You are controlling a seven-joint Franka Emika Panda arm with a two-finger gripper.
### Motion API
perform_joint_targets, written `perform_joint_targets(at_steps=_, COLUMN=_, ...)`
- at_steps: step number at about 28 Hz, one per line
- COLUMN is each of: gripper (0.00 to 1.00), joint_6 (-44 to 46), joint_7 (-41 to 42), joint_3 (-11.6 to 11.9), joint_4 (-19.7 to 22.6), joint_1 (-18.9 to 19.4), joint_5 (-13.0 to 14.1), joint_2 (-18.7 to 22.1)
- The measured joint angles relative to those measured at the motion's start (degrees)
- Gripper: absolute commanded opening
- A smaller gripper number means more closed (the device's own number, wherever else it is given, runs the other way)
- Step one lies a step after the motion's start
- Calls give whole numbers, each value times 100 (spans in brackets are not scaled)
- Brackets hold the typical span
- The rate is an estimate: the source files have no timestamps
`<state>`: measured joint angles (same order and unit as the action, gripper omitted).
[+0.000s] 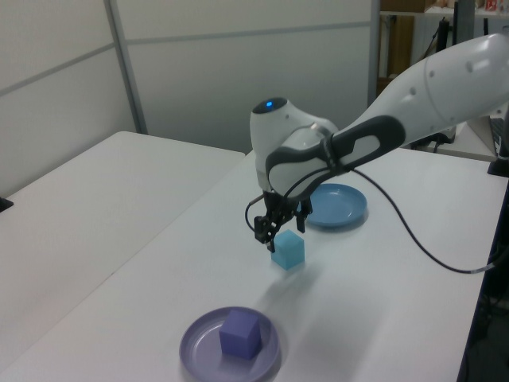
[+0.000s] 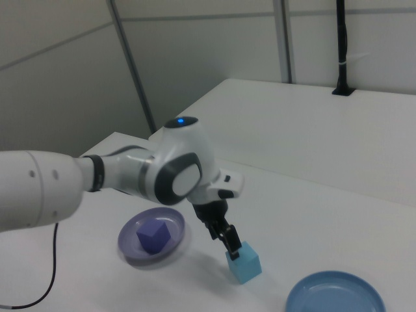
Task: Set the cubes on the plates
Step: 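Move the gripper over the cyan cube and lower it, then grasp the cyan cube and lift it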
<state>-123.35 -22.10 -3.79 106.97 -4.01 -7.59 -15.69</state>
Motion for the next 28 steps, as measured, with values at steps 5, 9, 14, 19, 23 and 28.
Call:
perform_joint_targets(at_steps=5, gripper=100, joint_6=-574, joint_7=-60, joint_3=3, joint_4=-2, joint_1=-167, joint_5=-9, joint_2=-374)
perform_joint_targets(at_steps=9, gripper=96, joint_6=-754, joint_7=-60, joint_3=52, joint_4=-12, joint_1=-257, joint_5=-89, joint_2=-540)
perform_joint_targets(at_steps=14, gripper=61, joint_6=-770, joint_7=-60, joint_3=119, joint_4=-14, joint_1=-267, joint_5=-255, joint_2=-587)
perform_joint_targets(at_steps=19, gripper=0, joint_6=-770, joint_7=34, joint_3=123, joint_4=-17, joint_1=-267, joint_5=-327, joint_2=-588)
perform_joint_targets(at_steps=23, gripper=0, joint_6=-773, joint_7=102, joint_3=128, joint_4=-35, joint_1=-272, joint_5=-327, joint_2=-587)
perform_joint_targets(at_steps=28, gripper=0, joint_6=-783, joint_7=209, joint_3=147, joint_4=-352, joint_1=-490, joint_5=-300, joint_2=-572)
